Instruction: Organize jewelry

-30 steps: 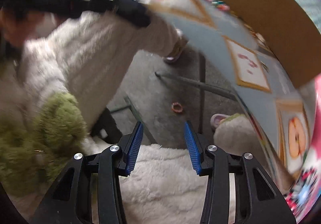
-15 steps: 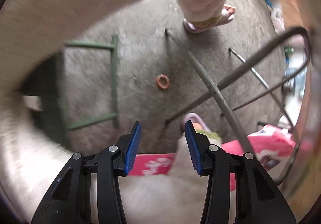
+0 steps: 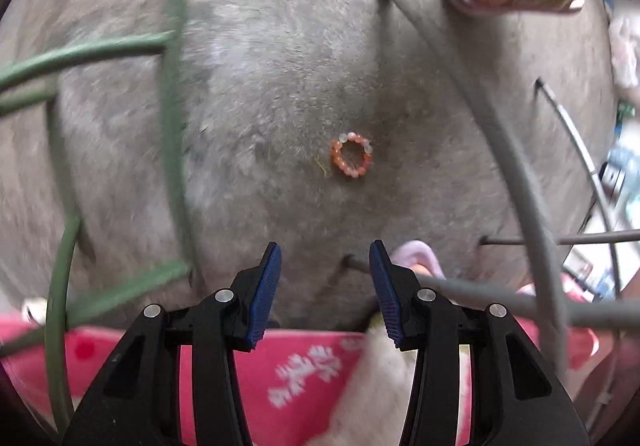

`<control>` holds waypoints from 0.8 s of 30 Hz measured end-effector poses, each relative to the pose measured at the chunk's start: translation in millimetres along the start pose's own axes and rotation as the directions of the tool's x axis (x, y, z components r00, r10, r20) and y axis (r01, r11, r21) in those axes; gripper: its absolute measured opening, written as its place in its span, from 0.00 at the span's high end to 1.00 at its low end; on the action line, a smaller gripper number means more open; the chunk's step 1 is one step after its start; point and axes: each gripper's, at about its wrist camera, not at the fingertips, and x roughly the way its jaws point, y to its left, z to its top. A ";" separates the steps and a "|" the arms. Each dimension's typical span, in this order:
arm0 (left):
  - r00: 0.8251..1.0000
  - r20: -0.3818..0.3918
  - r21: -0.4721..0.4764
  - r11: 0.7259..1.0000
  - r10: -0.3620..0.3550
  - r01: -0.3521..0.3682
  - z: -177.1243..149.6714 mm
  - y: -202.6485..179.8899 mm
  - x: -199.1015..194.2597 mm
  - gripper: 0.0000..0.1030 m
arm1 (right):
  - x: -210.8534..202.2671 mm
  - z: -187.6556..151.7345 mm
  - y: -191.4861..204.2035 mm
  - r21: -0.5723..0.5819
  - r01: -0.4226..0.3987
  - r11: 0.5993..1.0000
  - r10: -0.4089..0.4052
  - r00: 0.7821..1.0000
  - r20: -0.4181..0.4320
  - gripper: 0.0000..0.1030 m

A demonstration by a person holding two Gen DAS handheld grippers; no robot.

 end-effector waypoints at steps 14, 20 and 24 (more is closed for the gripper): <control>0.999 -0.027 -0.014 1.000 0.023 -0.024 11.2 -5.2 6.5 0.73 | 75.4 65.7 -49.7 0.391 -0.270 0.880 0.296 0.955 -0.005 0.58; 0.998 -0.057 -0.013 0.999 0.038 -0.038 13.7 -6.2 8.9 0.73 | 88.3 79.1 -41.5 0.378 -0.259 0.889 0.280 0.960 -0.001 0.59; 0.997 -0.069 -0.019 0.999 0.042 -0.043 14.4 -6.9 9.5 0.73 | 93.3 82.0 -30.2 0.352 -0.221 0.910 0.240 0.971 -0.011 0.59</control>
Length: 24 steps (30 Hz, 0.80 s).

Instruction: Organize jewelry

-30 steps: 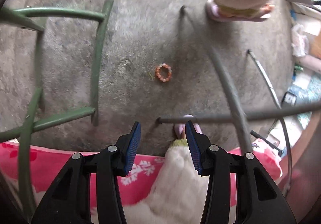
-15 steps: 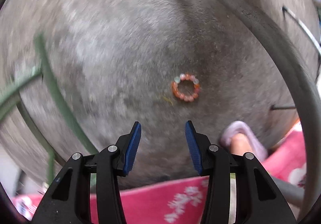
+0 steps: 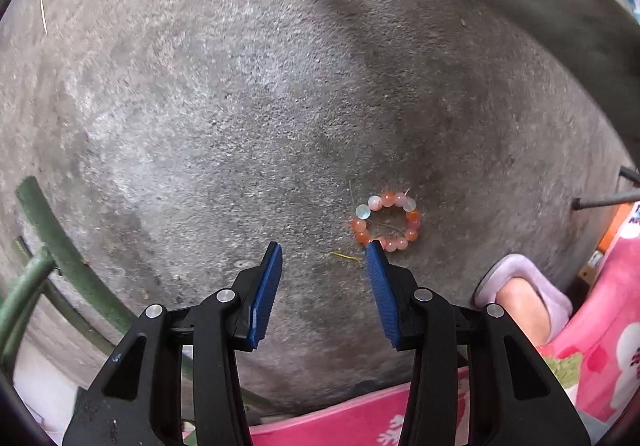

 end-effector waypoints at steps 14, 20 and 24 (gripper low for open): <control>0.999 -0.033 -0.029 1.000 -0.001 0.000 0.9 1.9 4.5 0.73 | 32.6 -20.4 31.6 -0.199 0.236 0.951 -0.233 0.972 0.043 0.55; 0.999 -0.042 -0.024 1.000 -0.001 0.000 1.3 0.3 6.5 0.73 | 50.2 -33.5 34.6 -0.362 0.354 0.862 -0.331 0.935 0.127 0.55; 0.999 -0.054 -0.036 0.999 -0.002 0.000 2.2 1.4 8.5 0.73 | 52.1 -47.7 59.9 -0.499 0.428 0.754 -0.374 0.903 0.210 0.50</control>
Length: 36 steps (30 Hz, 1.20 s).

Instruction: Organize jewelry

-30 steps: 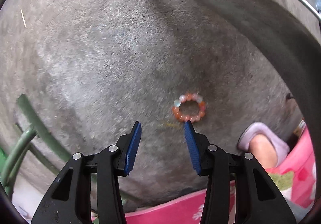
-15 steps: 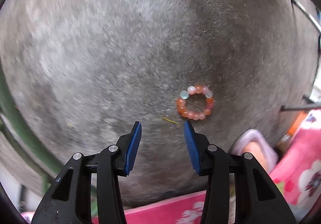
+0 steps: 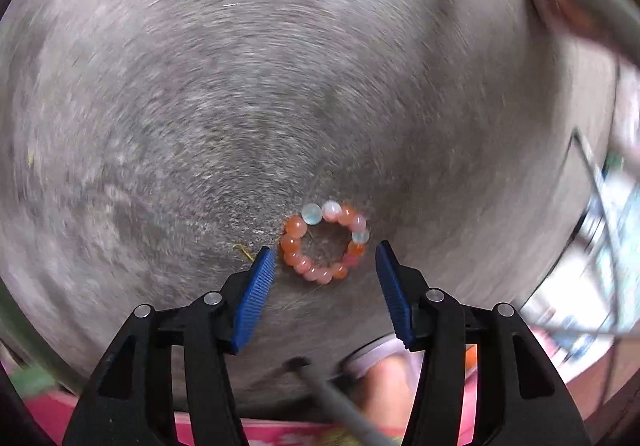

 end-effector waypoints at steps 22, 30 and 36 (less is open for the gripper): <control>0.999 -0.031 -0.032 0.999 0.017 -0.018 0.3 1.4 5.2 0.73 | 0.0 -2.9 -29.5 -0.198 -0.075 0.977 0.081 0.996 0.025 0.55; 0.999 -0.028 -0.030 0.999 0.015 -0.016 0.0 0.8 5.5 0.73 | -10.9 5.0 -19.8 -0.179 -0.156 0.971 0.157 0.987 -0.009 0.76; 1.000 -0.016 -0.026 1.000 0.018 -0.018 -0.2 0.1 4.2 0.73 | -22.2 3.2 -21.2 -0.140 -0.173 0.975 0.174 0.985 -0.004 0.85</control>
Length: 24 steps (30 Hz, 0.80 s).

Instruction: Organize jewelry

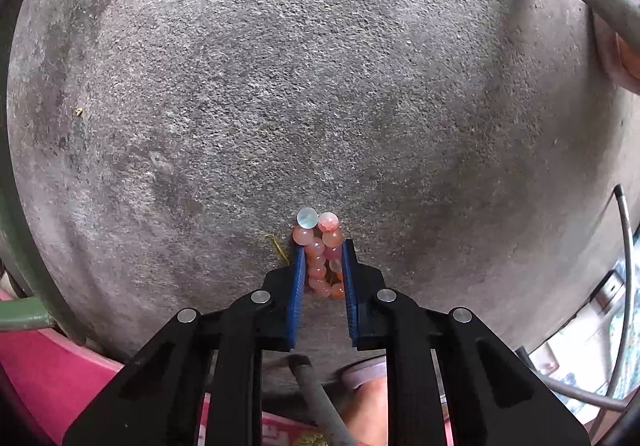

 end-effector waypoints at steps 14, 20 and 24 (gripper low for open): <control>0.997 0.072 0.045 0.999 -0.021 0.018 -7.0 0.3 -7.6 0.74 | -57.4 -6.3 28.6 0.051 0.050 0.997 -0.051 0.999 0.006 1.00; 0.995 0.092 0.075 0.997 -0.033 0.027 -8.6 -0.5 -9.9 0.75 | -86.1 -1.3 59.3 0.079 0.004 0.997 -0.004 1.000 0.008 1.00; 0.995 0.092 0.084 0.996 -0.040 0.032 -7.6 -0.8 -10.3 0.75 | -103.0 9.7 74.6 0.172 -0.057 0.984 0.055 0.998 0.016 1.00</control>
